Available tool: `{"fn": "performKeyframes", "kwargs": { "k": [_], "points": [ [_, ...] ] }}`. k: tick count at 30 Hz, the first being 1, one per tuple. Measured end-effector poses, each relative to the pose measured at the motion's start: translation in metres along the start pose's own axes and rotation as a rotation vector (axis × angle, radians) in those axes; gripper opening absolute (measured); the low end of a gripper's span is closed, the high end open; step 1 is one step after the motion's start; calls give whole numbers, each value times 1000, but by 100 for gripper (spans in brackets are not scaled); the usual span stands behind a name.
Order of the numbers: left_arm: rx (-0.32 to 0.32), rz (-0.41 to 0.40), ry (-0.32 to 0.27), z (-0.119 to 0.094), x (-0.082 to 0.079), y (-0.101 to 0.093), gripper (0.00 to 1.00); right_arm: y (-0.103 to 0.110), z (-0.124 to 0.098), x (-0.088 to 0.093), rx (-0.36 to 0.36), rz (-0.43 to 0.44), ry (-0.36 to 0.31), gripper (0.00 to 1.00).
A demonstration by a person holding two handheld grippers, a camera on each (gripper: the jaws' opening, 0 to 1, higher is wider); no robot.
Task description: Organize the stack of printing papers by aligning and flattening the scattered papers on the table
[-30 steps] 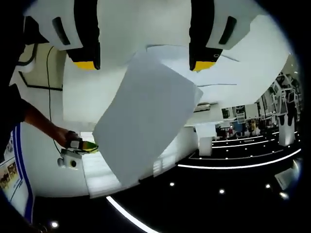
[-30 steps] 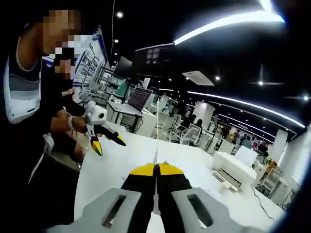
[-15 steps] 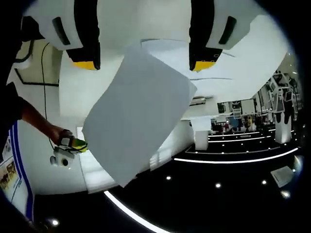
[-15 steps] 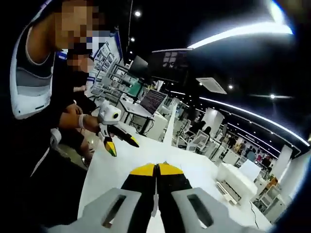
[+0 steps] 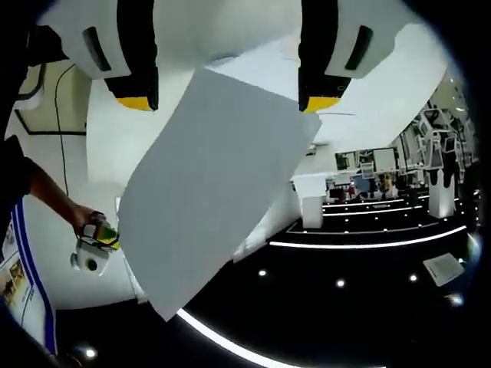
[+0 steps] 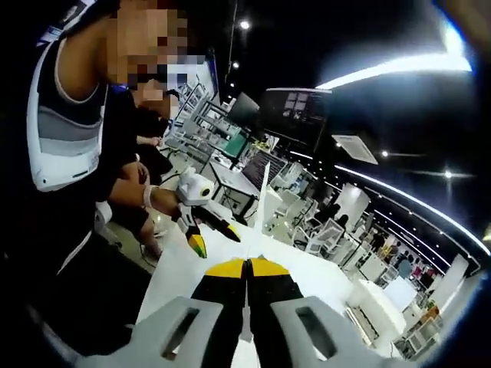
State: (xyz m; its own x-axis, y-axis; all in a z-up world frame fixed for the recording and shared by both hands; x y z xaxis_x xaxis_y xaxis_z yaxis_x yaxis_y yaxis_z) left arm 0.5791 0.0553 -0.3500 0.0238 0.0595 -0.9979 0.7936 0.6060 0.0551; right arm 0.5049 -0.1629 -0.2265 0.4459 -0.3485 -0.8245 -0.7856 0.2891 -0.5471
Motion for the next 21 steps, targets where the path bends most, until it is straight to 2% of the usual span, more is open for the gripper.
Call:
{"fn": "performKeyframes", "kwargs": {
  "k": [8,16,21],
  "points": [
    [-14,8,-18,-6,-6,3,77,5,2,-5,-17,-16,8,0],
    [-66,81,-56,-16,-21,6,77,8,1,-12,-25,-39,4,0],
    [-68,85,-63,-16,-23,7,77,12,5,-14,-40,-54,-4,0]
  ]
}}
Point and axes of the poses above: the point that each gripper's makers call its tool centre point, and the gripper's own axes: z roughly forward along the fingers, y roughly to its left, x roughly out of its underside, the point moved 3 cm from there along -z, roughly backward along the fingers, and after that the axes turned 6 degrees about x, right-handed, at the moved point
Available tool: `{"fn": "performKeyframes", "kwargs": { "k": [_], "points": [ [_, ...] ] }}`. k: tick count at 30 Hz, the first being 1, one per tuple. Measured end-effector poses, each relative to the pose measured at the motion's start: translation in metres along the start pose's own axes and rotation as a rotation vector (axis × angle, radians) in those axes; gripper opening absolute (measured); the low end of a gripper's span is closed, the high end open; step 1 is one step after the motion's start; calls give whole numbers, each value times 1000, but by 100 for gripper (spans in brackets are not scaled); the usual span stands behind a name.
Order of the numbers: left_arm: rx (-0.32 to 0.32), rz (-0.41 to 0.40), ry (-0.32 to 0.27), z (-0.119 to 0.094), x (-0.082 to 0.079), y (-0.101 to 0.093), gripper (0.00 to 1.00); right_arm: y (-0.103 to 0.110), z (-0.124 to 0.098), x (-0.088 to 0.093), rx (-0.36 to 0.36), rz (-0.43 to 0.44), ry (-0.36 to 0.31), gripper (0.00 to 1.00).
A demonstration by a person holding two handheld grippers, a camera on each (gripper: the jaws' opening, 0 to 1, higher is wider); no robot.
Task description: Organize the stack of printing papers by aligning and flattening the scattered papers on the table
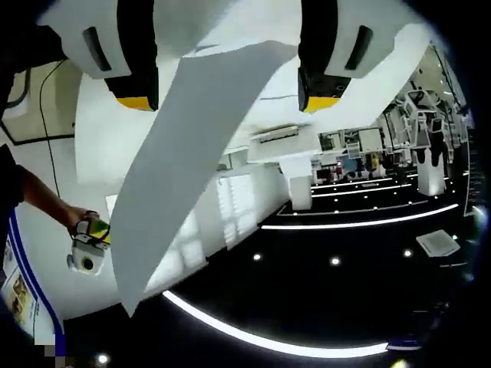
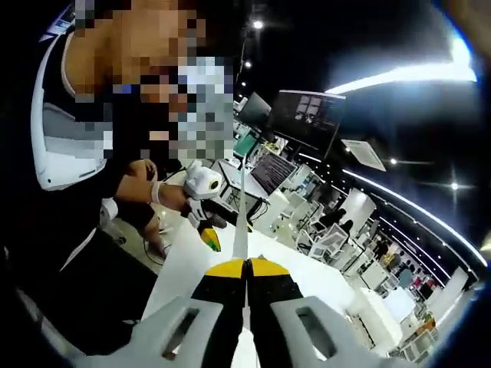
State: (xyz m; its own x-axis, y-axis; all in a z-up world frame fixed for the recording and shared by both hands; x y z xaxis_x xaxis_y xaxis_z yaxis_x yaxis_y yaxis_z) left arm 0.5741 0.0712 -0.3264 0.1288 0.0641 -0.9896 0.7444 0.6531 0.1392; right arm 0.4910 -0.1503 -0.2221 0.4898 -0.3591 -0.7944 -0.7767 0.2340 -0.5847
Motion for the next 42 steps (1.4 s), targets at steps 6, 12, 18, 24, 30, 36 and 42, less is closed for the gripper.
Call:
{"fn": "performKeyframes", "kwargs": {
  "k": [6,12,18,24,30,36,42],
  "points": [
    [48,-2,13,2,6,-7,68,-1,2,-1,-4,-8,-1,0],
    [106,35,23,5,7,-20,61,1,8,-1,-9,-25,11,0],
    [190,58,-3,3,3,-37,33,2,10,1,-10,-25,19,0],
    [211,71,1,3,4,-41,30,2,11,3,-8,-31,25,0],
    [210,73,6,3,6,-40,31,3,12,4,-12,-30,28,0],
    [233,107,-6,3,3,-45,22,3,12,4,-13,-29,27,0],
    [237,108,1,5,5,-46,22,3,13,4,-15,-29,26,0]
  ]
}}
Point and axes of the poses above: the point that each gripper's makers call its tool centre point, and the gripper's own axes: z roughly forward along the fingers, y roughly to its left, x roughly out of its underside, the point moved 3 cm from there along -z, roughly backward along the fingers, and after that the axes turned 6 degrees about x, right-handed, at the moved point
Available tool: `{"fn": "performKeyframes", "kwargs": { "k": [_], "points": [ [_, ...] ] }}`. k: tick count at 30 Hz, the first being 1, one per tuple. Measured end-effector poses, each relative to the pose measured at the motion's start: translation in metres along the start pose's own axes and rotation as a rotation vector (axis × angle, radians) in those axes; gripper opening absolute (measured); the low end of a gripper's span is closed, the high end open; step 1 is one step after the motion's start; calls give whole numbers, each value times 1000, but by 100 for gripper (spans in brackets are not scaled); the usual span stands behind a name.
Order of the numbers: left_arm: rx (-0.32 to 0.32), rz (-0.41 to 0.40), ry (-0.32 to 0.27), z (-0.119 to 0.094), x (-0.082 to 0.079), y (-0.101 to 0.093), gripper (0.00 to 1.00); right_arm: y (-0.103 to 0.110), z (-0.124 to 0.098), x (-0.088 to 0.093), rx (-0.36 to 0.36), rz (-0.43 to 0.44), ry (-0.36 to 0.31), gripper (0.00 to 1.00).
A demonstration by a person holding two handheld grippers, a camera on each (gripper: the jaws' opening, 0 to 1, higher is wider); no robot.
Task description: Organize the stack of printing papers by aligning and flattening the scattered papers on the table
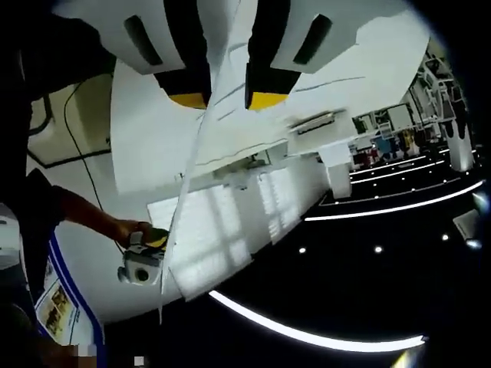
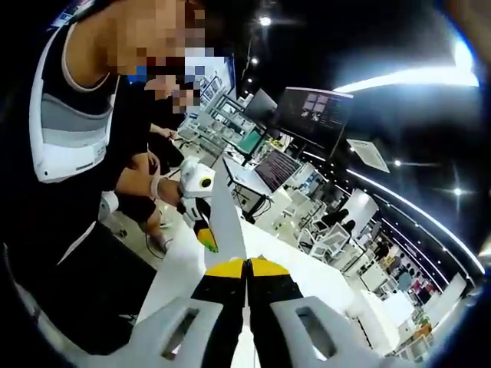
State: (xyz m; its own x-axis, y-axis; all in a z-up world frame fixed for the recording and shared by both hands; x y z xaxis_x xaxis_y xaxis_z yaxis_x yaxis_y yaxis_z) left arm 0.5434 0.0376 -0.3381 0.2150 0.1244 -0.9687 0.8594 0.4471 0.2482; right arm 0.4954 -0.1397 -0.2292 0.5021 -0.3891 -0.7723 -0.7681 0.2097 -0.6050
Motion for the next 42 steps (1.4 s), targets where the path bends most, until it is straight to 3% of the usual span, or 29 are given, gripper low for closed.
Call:
{"fn": "performKeyframes", "kwargs": {
  "k": [20,27,33,42],
  "points": [
    [54,15,-3,3,4,-10,6,1,1,6,-7,7,7,0],
    [66,1,-8,4,5,-13,6,2,2,11,-5,21,12,0],
    [73,9,23,7,9,-16,6,2,3,17,7,25,34,0],
    [69,-8,9,8,5,-17,6,-3,-2,20,37,12,44,0]
  ]
}}
Point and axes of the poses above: the point that each gripper's makers call its tool centre point, and the gripper's own axes: z roughly forward along the fingers, y roughly to its left, x roughly out of its underside, the point moved 3 cm from there along -z, roughly backward along the fingers, and after that the axes turned 6 degrees about x, right-handed, at the moved point
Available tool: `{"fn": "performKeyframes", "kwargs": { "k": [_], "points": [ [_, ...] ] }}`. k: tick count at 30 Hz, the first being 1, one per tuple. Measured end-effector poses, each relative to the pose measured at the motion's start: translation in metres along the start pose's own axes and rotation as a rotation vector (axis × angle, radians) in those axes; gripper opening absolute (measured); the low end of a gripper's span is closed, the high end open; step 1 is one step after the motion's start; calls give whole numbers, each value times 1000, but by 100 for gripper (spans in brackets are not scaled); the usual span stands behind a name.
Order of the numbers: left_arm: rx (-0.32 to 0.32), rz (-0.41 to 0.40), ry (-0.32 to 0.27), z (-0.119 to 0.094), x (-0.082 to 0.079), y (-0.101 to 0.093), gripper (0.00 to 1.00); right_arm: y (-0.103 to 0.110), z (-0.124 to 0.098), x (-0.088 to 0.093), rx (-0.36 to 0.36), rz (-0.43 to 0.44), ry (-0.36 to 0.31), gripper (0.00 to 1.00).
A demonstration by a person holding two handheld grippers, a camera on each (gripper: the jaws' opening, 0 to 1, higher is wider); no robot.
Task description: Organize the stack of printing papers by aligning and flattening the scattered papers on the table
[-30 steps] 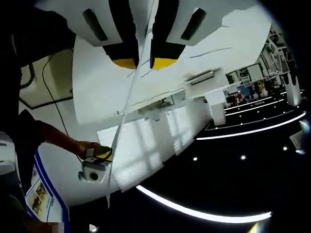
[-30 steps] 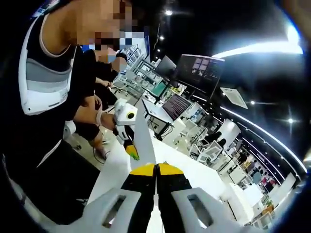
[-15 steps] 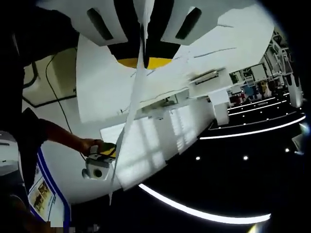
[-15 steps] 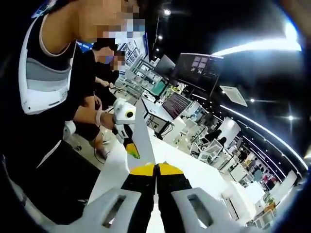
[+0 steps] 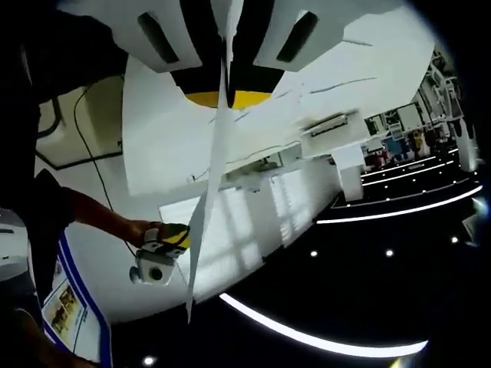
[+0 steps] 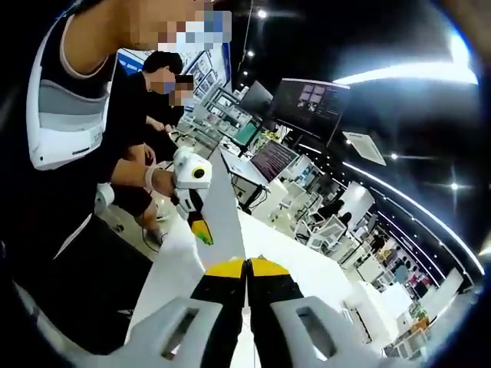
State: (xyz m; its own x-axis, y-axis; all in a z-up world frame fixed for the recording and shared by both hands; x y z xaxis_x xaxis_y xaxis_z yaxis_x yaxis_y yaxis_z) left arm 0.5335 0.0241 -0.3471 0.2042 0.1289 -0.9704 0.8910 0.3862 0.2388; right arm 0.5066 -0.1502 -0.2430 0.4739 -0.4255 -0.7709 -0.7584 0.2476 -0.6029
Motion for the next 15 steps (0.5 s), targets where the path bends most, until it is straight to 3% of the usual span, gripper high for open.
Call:
{"fn": "performKeyframes", "kwargs": {
  "k": [3,6,15],
  "points": [
    [-4,-10,-10,-1,0,-1,6,-1,-1,7,6,43,3,0],
    [-3,-7,-1,0,3,-2,5,2,-1,14,8,31,17,0],
    [-3,-7,-6,0,0,0,5,-2,-4,11,25,26,-5,0]
  ]
}}
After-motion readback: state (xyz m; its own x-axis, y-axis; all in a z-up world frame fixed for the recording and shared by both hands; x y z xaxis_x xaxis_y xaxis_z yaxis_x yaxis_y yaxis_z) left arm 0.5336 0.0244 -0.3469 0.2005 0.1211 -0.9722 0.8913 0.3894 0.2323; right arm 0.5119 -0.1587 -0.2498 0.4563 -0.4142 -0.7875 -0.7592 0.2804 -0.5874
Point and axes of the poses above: the point that each gripper's makers call its tool centre point, and the gripper's own axes: z roughly forward along the fingers, y roughly to its left, x roughly out of its underside, the point moved 3 cm from there along -z, roughly backward along the fingers, and after that the axes turned 6 degrees about x, right-handed, at the moved point
